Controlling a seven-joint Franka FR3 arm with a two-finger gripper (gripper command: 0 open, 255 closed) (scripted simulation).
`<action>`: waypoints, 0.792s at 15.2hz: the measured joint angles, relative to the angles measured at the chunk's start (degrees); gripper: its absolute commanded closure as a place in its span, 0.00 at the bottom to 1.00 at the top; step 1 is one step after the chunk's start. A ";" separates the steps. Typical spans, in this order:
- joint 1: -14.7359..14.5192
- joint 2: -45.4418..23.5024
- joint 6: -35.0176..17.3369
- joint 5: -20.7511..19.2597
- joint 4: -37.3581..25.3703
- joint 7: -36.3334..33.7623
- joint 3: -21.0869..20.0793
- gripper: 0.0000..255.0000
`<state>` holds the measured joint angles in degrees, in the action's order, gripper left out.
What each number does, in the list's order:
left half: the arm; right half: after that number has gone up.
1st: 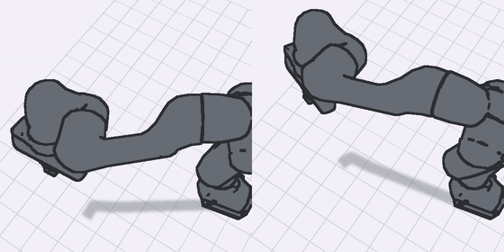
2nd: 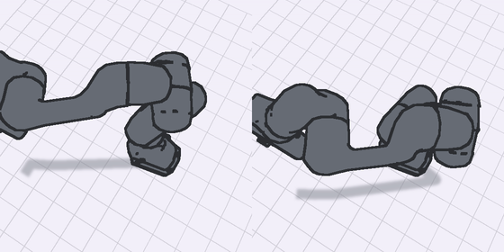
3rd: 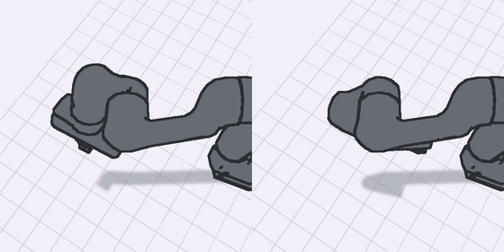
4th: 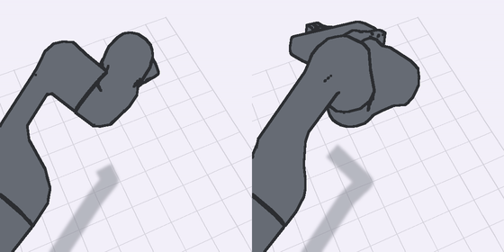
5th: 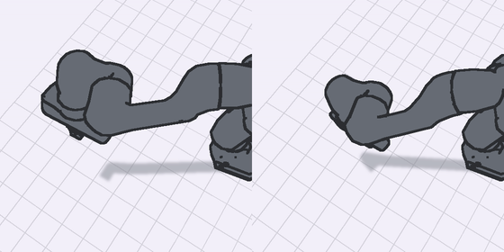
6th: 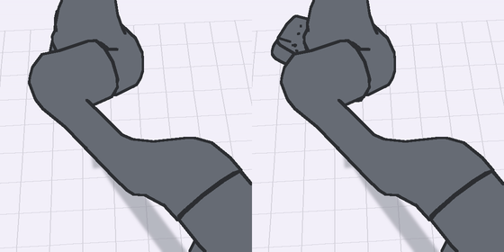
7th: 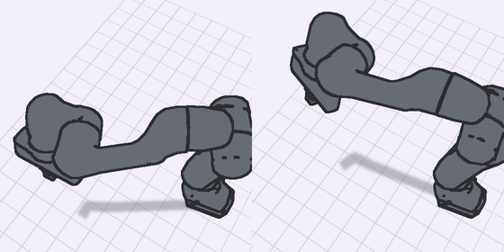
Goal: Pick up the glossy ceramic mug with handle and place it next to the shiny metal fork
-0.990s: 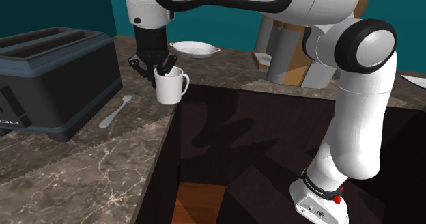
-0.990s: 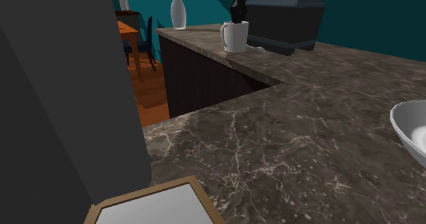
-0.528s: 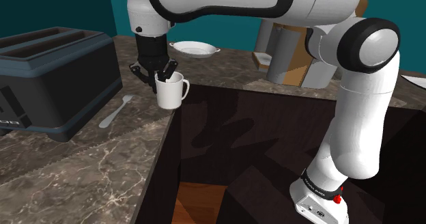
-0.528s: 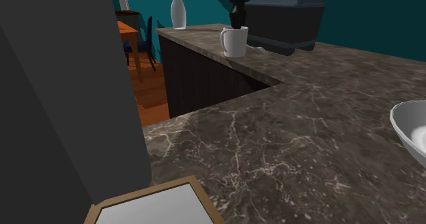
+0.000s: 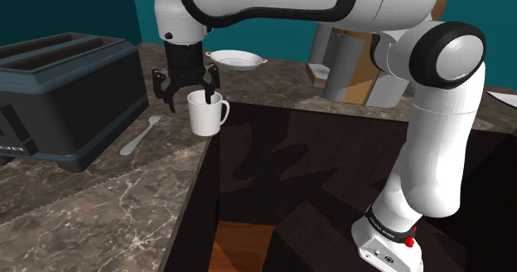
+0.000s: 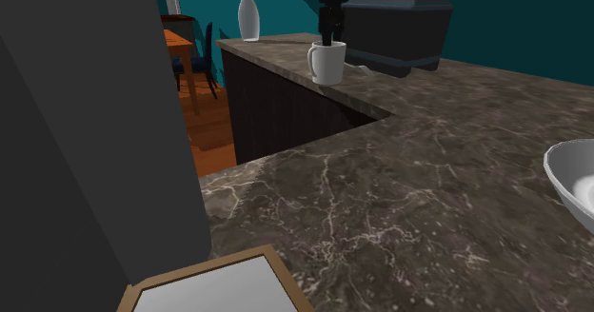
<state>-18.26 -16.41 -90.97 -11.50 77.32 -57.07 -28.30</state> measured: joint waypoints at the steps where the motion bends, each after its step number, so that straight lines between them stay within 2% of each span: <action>1: 0.00 0.00 0.00 0.00 0.00 0.00 0.00 0.00; 6: -2.30 -3.20 8.15 -1.61 -11.14 -0.21 -0.18 0.00; 12: -2.48 -3.36 9.09 -1.69 -12.17 -0.18 -0.20 0.00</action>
